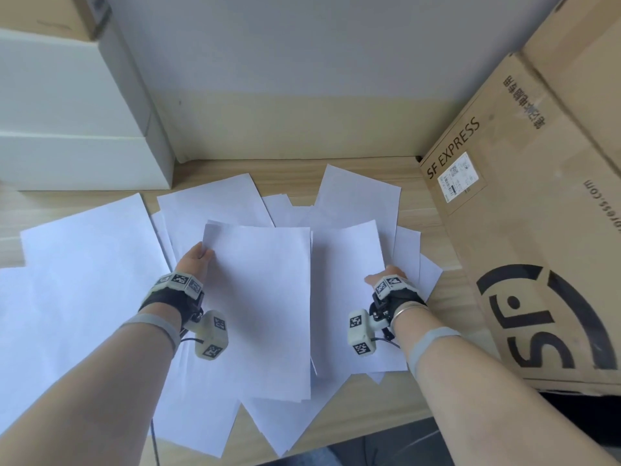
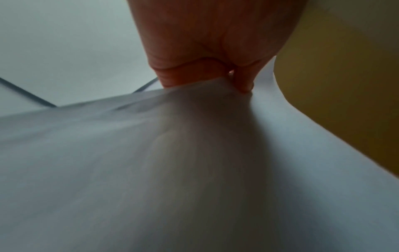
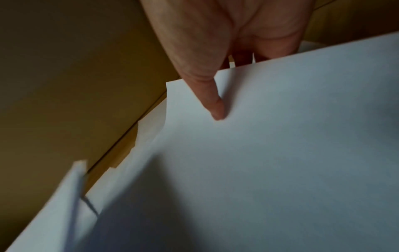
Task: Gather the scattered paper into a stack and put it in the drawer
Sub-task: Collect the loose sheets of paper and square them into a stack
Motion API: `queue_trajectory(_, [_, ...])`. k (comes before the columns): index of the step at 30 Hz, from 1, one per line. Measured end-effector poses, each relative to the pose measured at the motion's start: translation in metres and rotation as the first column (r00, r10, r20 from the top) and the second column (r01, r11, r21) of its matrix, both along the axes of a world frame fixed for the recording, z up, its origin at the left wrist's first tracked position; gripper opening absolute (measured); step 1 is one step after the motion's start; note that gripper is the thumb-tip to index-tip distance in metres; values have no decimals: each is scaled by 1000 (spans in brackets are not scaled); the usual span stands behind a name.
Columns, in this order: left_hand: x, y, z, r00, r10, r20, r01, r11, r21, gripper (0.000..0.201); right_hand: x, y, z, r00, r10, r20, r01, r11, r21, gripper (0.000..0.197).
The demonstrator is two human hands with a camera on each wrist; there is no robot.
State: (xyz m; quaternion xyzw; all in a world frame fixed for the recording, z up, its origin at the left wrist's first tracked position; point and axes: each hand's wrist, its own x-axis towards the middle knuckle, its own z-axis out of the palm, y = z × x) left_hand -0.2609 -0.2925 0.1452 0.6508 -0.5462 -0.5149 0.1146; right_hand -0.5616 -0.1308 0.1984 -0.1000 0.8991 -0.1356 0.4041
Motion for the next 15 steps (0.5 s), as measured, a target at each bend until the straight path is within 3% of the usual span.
queue_trajectory(2, [0,3,-1,999,9,-31,-9,1000,2,12,8,-8,-9,998,16,-67,-14,999,39,55])
queue_trajectory(5, [1,5,-5,998,-14,-55,14,1000,1,7,22,-19,-16,982,62,-176,-30,984,178,63])
queue_trajectory(11, [1,9,-12,999,-38,5,38,999,-9,11,23,-28,-31,981,74,-180,-46,987,151,69])
queue_trajectory(15, [0,9,-12,999,-35,37,35,999,1,17,18,-24,-31,988,72,-136,-69,997,26,62])
